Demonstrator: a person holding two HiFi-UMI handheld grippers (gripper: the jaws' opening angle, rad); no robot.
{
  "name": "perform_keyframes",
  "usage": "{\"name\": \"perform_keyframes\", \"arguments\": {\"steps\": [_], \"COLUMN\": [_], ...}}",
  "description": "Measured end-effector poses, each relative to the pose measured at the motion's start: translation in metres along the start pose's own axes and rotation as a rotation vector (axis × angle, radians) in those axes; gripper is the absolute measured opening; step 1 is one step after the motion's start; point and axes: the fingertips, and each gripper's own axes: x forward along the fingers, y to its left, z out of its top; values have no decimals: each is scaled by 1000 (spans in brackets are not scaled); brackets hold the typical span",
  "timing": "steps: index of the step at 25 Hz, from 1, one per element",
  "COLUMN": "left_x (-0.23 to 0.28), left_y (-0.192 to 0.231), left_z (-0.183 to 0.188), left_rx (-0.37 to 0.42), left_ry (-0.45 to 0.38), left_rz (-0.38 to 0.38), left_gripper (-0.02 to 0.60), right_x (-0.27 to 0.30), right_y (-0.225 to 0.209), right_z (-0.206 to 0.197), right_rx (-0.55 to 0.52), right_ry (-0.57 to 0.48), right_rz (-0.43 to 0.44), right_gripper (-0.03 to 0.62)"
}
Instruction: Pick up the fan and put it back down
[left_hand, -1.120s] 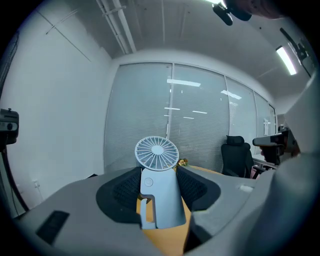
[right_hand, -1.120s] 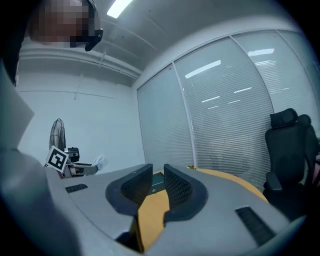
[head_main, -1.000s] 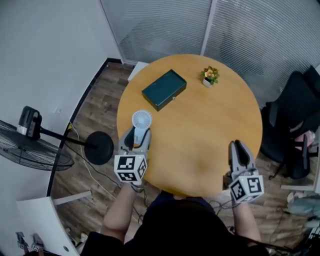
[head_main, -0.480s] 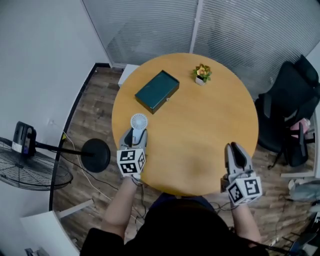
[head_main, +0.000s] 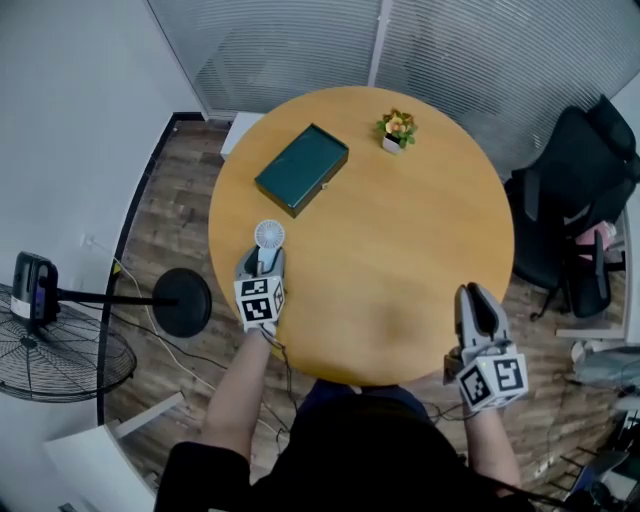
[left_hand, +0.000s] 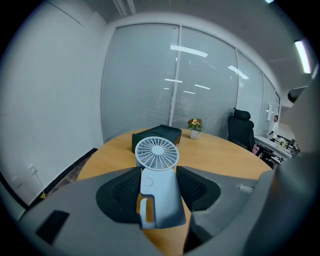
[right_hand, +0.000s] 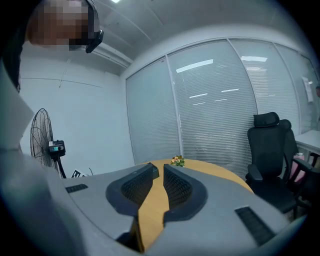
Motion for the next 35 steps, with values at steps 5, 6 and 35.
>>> {"name": "perform_keyframes", "arguments": {"steps": [5, 6, 35], "left_x": [25, 29, -65], "left_y": [6, 8, -2], "left_z": [-28, -35, 76], "left_rx": [15, 17, -93], "left_ry": [87, 107, -171], "left_rz": [6, 8, 42], "left_gripper": [218, 219, 265], "right_x": [10, 11, 34], "right_y": [1, 3, -22], "right_z": [-2, -2, 17], "right_rx": [5, 5, -9], "right_ry": [9, 11, -35], "right_rz": [11, 13, 87], "right_gripper": [71, 69, 69]}}
